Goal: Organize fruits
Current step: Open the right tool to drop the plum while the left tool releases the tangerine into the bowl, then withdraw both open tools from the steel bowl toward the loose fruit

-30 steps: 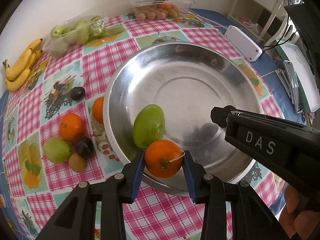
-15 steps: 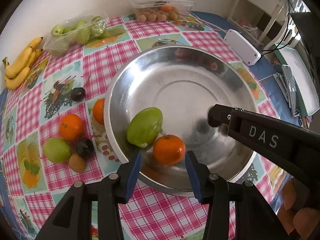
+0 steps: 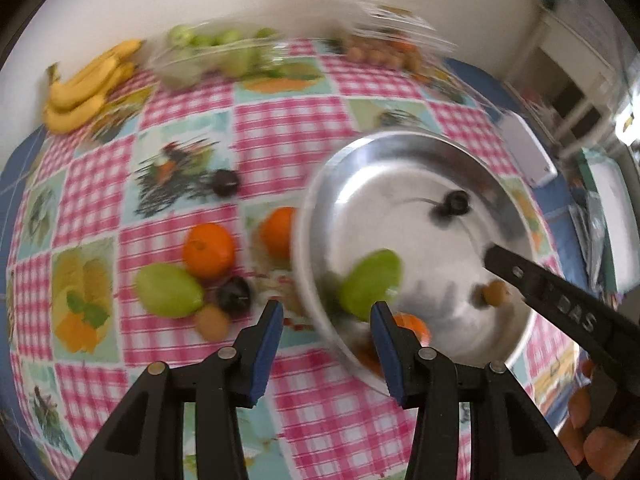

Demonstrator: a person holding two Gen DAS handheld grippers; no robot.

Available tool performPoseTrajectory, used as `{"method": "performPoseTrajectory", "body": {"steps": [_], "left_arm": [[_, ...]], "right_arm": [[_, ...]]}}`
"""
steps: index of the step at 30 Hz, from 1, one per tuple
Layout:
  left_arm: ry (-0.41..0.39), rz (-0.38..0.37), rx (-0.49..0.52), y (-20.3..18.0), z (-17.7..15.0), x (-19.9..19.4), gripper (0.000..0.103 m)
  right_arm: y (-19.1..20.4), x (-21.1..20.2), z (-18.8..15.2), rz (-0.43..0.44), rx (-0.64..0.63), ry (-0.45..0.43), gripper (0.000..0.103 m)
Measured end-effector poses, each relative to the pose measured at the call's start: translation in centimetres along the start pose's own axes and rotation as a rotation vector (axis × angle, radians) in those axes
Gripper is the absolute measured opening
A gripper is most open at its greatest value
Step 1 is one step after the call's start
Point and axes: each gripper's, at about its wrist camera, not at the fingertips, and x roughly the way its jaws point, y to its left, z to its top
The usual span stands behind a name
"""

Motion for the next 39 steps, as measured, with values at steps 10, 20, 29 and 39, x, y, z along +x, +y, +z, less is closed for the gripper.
{"method": "performPoseTrajectory", "body": {"steps": [10,20,29,39], "left_arm": [[-0.049,0.059,-0.225,6.2,0.8,-1.5,0.049],[-0.053,0.065,-0.289,8.1,0.8,-1.9,0.06],[-0.021,0.121,-0.285,8.4,0.6,-1.1,0.082],[0.011,0.13,-0.298,8.7,0.4,-0.2,0.093]], "right_arm": [[1.2,0.3,-0.3,0.001,-0.051,0.015,0.032],[2.3,0.4,-0.5,-0.005,-0.101,0.017,0.032],[2.2,0.7,-0.3,-0.055,-0.098,0.02,0.061],[2.4,1.5,-0.5,-0.074,-0.123,0.043,0.069]]}}
